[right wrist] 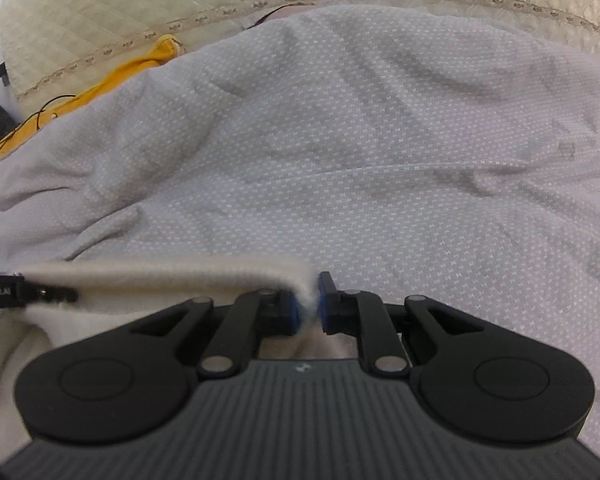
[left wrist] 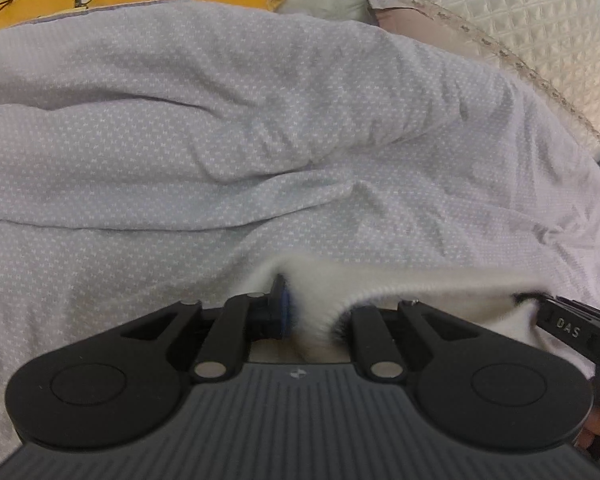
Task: Fold large clothes
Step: 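Lift the sweater by its hem with both grippers and swing it flat, then lower the sweater onto the bed and open both grippers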
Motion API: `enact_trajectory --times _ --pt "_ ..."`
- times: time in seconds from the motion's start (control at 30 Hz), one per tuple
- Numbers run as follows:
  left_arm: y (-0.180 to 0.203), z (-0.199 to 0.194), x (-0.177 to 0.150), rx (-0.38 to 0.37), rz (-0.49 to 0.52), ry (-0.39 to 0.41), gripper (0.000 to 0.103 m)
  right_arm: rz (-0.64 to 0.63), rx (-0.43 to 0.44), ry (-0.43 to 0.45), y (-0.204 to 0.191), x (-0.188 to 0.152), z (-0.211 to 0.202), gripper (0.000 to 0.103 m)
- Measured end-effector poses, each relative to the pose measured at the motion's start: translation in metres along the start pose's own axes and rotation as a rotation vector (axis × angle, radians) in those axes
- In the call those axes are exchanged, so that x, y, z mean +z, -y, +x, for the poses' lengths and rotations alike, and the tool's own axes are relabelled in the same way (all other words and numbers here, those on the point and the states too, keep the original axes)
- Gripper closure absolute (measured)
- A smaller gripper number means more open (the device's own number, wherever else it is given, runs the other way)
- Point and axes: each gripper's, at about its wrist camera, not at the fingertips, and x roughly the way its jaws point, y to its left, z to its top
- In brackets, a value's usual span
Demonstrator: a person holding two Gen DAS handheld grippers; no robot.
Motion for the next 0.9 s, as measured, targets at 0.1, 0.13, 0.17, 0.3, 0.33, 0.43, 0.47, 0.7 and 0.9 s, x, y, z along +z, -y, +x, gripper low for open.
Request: enact_trajectory --times 0.1,0.13,0.17,0.3,0.33,0.43,0.47,0.7,0.9 --pt "0.005 -0.023 0.005 -0.043 0.026 -0.031 0.058 -0.003 -0.005 -0.017 -0.001 0.003 0.008 0.087" --pt "0.007 -0.041 0.006 -0.058 0.031 -0.03 0.046 -0.012 -0.008 -0.021 -0.003 0.005 0.007 0.085" --pt "0.008 -0.049 0.007 -0.065 0.035 -0.02 0.044 -0.017 -0.009 -0.024 -0.005 0.006 0.007 0.081" --pt "0.015 -0.076 0.012 -0.059 0.057 0.0 0.042 0.057 0.033 -0.022 0.004 0.011 -0.012 0.049" --pt "0.016 -0.084 0.012 -0.062 0.059 0.009 0.042 0.076 0.044 -0.015 0.006 0.011 -0.018 0.04" --pt "0.019 -0.114 0.007 -0.048 0.062 0.042 0.042 0.115 0.069 0.007 0.011 0.013 -0.045 0.033" --pt "0.02 -0.126 0.005 -0.047 0.063 0.052 0.042 0.118 0.084 0.017 0.011 0.012 -0.058 0.033" --pt "0.04 -0.237 -0.029 -0.042 0.094 0.151 0.042 0.071 0.128 0.095 -0.006 -0.007 -0.158 0.033" --pt "0.059 -0.341 -0.087 -0.045 0.146 0.221 0.042 0.05 0.172 0.16 -0.023 -0.051 -0.262 0.033"
